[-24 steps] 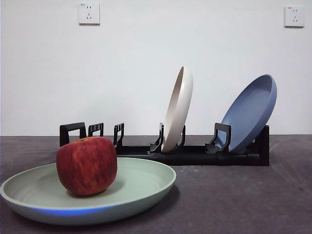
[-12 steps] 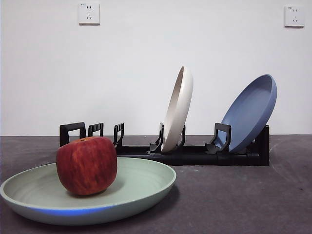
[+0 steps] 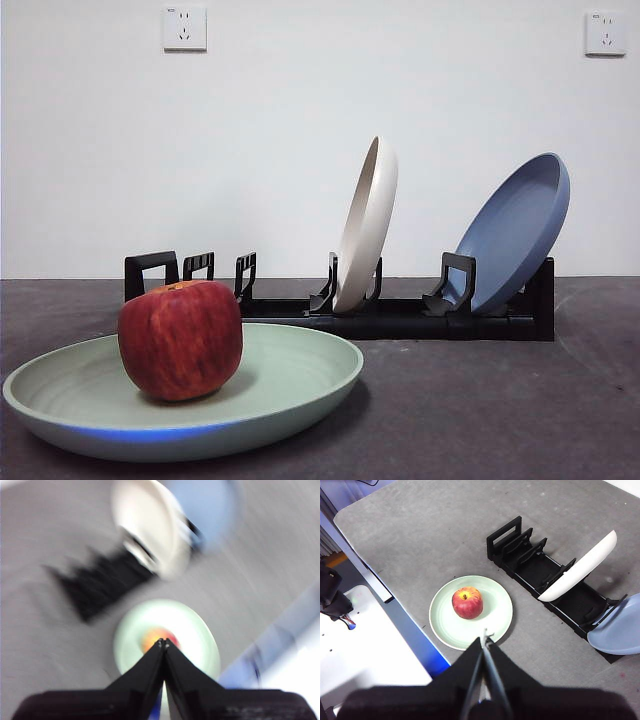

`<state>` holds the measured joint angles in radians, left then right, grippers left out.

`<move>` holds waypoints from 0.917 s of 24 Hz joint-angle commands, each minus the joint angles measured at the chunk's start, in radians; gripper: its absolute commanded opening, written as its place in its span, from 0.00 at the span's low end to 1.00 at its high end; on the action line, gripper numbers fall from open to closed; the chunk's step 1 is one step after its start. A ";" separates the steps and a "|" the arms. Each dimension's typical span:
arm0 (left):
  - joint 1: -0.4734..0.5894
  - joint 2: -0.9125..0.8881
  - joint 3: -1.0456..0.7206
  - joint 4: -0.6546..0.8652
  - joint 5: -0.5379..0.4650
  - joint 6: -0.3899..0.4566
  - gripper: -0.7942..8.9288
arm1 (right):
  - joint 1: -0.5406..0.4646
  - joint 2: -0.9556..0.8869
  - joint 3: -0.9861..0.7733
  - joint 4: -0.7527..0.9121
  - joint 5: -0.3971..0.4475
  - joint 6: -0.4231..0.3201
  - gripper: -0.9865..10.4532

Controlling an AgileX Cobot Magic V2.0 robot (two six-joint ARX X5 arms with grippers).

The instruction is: Take the green plate from the plate rack,put the plate on the table,take the apple from the table,put the apple in the plate

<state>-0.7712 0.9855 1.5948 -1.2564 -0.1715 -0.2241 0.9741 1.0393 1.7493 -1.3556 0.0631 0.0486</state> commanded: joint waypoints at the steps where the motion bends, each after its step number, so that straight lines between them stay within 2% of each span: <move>1: 0.225 -0.063 -0.063 0.204 0.018 -0.124 0.08 | 0.000 -0.001 -0.006 -0.024 0.002 0.009 0.09; 3: 0.375 -0.162 -0.209 0.401 0.114 -0.150 0.08 | 0.000 -0.001 -0.006 -0.024 0.002 0.009 0.09; 5: 0.478 -0.300 -0.432 0.616 0.183 -0.115 0.08 | 0.000 -0.001 -0.006 -0.024 0.002 0.009 0.09; 7: 0.530 -0.435 -0.656 0.799 0.188 -0.064 0.08 | 0.000 0.002 -0.006 -0.024 0.002 0.009 0.09; 10: 0.587 -0.610 -0.956 1.023 0.237 -0.050 0.08 | 0.000 0.004 -0.006 -0.024 0.002 0.009 0.09; 12: 0.613 -0.684 -1.081 1.110 0.261 -0.042 0.08 | 0.000 0.004 -0.006 -0.024 0.002 0.009 0.09; 16: 0.652 -0.800 -1.286 1.224 0.284 0.032 0.08 | 0.000 0.005 -0.006 -0.024 0.002 0.009 0.09; 22: 0.705 -0.922 -1.471 1.245 0.282 0.104 0.08 | 0.000 0.005 -0.006 -0.024 0.002 0.009 0.09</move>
<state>-0.0738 0.0830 0.1482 -0.0273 0.1081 -0.1722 0.9741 1.0439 1.7493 -1.3556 0.0631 0.0486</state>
